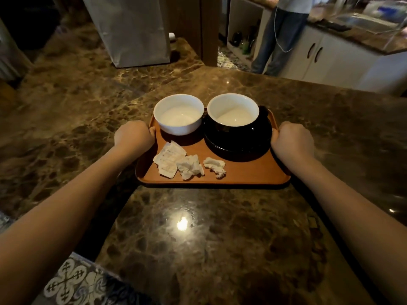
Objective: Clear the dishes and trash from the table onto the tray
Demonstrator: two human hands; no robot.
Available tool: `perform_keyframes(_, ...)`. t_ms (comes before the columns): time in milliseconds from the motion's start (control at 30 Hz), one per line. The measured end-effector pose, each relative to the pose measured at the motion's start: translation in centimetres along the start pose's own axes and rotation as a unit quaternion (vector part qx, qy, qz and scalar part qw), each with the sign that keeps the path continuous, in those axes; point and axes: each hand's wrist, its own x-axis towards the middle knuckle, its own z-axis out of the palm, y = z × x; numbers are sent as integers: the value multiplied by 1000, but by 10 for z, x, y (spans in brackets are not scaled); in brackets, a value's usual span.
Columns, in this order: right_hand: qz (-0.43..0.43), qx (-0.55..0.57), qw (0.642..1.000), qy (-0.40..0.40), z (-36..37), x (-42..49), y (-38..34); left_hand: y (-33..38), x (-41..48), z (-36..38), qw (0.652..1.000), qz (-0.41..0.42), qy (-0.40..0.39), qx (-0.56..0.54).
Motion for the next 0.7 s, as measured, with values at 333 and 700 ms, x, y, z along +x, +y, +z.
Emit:
perform_keyframes(333,11,-30,999,1,10,13,-7,3,17,1,999,9,16,34)
perform_keyframes(700,53,128,990,-10,-11,-10,-5,-61,-55,-8,994,-16,2,-104)
